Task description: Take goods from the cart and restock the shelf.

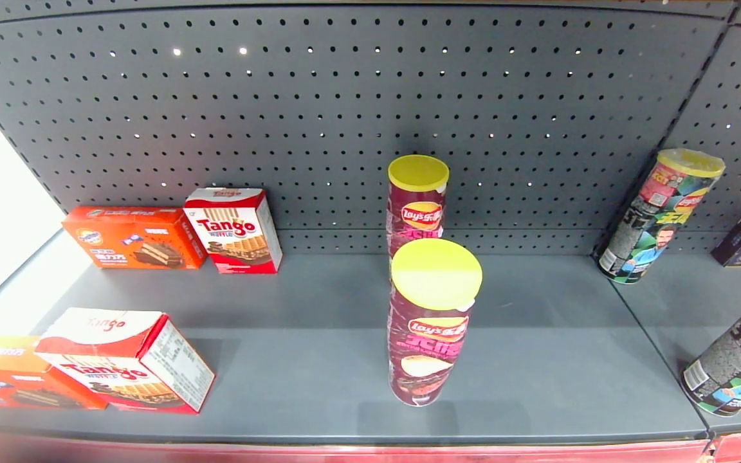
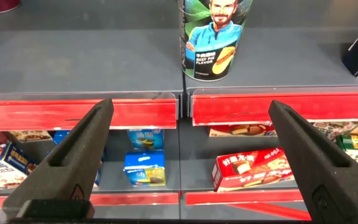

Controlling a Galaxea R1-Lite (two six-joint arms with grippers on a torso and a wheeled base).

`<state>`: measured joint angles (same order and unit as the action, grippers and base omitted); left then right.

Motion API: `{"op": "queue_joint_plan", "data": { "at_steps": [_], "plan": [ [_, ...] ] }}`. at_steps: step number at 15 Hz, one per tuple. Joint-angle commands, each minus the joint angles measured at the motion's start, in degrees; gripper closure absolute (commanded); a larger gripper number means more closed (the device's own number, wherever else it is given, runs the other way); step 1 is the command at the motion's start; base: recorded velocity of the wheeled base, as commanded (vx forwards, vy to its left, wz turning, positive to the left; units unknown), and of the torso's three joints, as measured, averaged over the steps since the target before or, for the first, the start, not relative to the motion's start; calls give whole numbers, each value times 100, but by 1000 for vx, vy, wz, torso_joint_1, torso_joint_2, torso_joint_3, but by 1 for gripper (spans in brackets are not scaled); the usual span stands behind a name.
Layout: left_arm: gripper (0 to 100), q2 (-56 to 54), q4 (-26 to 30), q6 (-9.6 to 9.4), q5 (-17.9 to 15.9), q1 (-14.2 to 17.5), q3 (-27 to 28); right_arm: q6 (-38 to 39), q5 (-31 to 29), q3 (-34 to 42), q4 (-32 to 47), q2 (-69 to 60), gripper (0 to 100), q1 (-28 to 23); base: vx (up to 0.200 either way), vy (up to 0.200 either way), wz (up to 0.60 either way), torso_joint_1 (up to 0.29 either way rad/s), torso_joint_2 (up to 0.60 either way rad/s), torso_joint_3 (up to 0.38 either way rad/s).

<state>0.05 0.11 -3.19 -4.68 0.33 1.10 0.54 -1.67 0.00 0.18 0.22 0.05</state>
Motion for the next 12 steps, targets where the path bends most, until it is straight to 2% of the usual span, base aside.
{"op": "queue_joint_plan", "data": {
  "at_steps": [1,3,4,5,6,12],
  "plan": [
    [0,-5,7,12,767,-7,-110,-1,0,0,-1,4,0,4,0,0,0,0,0,0],
    [0,-5,-11,-94,723,-7,-110,-1,0,0,-1,4,0,4,0,0,0,0,0,0],
    [0,-5,7,-94,521,-15,-110,-1,0,0,-1,4,0,4,0,0,0,0,0,0],
    [0,-5,7,12,169,-15,-110,-1,0,0,-1,4,0,4,0,0,0,0,0,0],
    [0,-5,7,65,37,-24,-110,-1,0,0,-1,4,0,4,0,0,0,0,0,0],
    [0,-5,7,73,37,-24,-110,-10,18,0,8,13,0,4,0,0,0,0,0,0]
  ]
}}
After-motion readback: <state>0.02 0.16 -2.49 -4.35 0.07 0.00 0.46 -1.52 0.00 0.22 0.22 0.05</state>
